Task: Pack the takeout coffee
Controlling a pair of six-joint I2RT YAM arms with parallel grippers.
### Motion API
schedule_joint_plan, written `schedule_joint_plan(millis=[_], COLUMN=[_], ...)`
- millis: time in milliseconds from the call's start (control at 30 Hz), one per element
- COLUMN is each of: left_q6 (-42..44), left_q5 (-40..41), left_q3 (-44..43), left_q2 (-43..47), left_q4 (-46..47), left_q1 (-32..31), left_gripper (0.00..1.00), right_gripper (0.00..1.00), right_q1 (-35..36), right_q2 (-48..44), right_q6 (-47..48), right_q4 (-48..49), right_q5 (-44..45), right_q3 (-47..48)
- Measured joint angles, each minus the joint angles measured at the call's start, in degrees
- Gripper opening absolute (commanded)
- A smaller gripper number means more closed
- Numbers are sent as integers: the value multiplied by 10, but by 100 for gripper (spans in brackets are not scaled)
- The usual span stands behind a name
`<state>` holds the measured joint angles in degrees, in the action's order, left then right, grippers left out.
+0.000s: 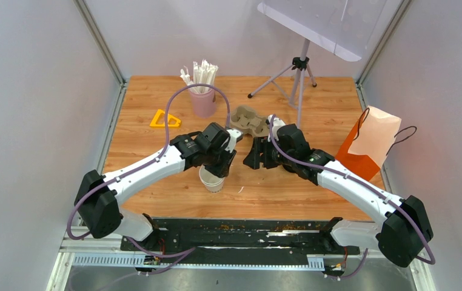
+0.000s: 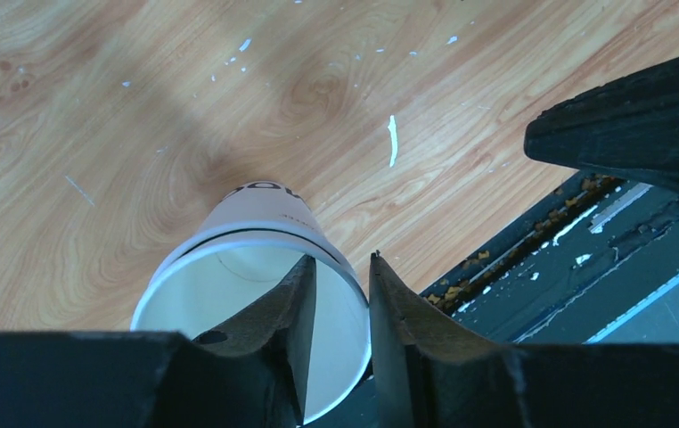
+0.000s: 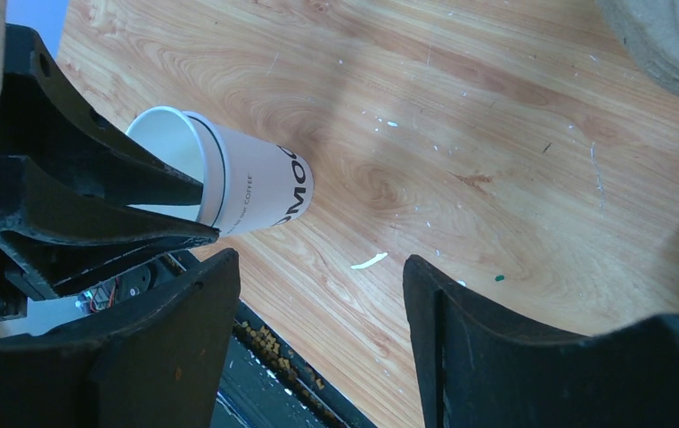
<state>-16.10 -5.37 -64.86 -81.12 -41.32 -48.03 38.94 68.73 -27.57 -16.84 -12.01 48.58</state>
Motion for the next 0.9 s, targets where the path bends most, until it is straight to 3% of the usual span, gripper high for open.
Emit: schedule_joint_plan(millis=[233, 600, 900], left_q6=[1, -48, -83], left_q5=[12, 28, 24], left_q3=[0, -1, 70], left_q2=[0, 23, 127], left_q4=[3, 12, 109], left_q1=[-1, -2, -2], left_gripper=[0, 0, 0], right_gripper=[67, 68, 66], right_q1=[0, 0, 0], right_q2=[0, 16, 72], right_q6=[0, -65, -156], right_q4=[1, 49, 97], right_q5=[0, -35, -84], right_q3=[0, -16, -24])
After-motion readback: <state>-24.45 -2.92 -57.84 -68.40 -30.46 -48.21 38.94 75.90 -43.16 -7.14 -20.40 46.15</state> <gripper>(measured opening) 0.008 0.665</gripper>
